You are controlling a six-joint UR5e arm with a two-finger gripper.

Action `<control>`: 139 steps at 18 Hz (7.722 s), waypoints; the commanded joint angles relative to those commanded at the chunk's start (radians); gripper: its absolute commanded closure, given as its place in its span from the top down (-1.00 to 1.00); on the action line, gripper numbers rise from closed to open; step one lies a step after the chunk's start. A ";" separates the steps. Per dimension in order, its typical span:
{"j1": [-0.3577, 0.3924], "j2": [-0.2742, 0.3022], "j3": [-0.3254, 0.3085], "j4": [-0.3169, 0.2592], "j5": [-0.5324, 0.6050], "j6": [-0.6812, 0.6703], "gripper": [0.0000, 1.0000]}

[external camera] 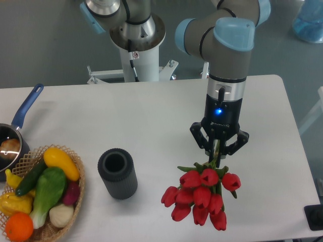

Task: Insert the flowers into the vase
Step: 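Carry the red tulip bunch in the gripper over the dark grey vase, then lower the tulip stems into the vase opening, then push the tulip stems deeper into the vase while holding them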

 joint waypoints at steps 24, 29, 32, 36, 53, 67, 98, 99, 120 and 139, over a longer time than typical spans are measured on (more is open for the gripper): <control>-0.080 0.009 -0.015 0.041 -0.113 -0.113 -0.83; -0.086 0.009 -0.005 0.107 -0.322 -0.104 -0.82; -0.087 0.009 -0.003 0.123 -0.438 -0.078 -0.82; -0.086 0.000 -0.003 0.123 -0.627 -0.046 -0.82; -0.124 -0.003 -0.104 0.123 -0.851 0.138 -0.82; -0.095 -0.026 -0.149 0.123 -0.968 0.140 -0.82; -0.104 -0.080 -0.146 0.123 -0.983 0.147 -0.82; -0.106 -0.083 -0.146 0.123 -0.982 0.147 -0.82; -0.104 -0.132 -0.167 0.123 -1.130 0.233 -0.80; -0.081 -0.138 -0.252 0.123 -1.144 0.322 -0.80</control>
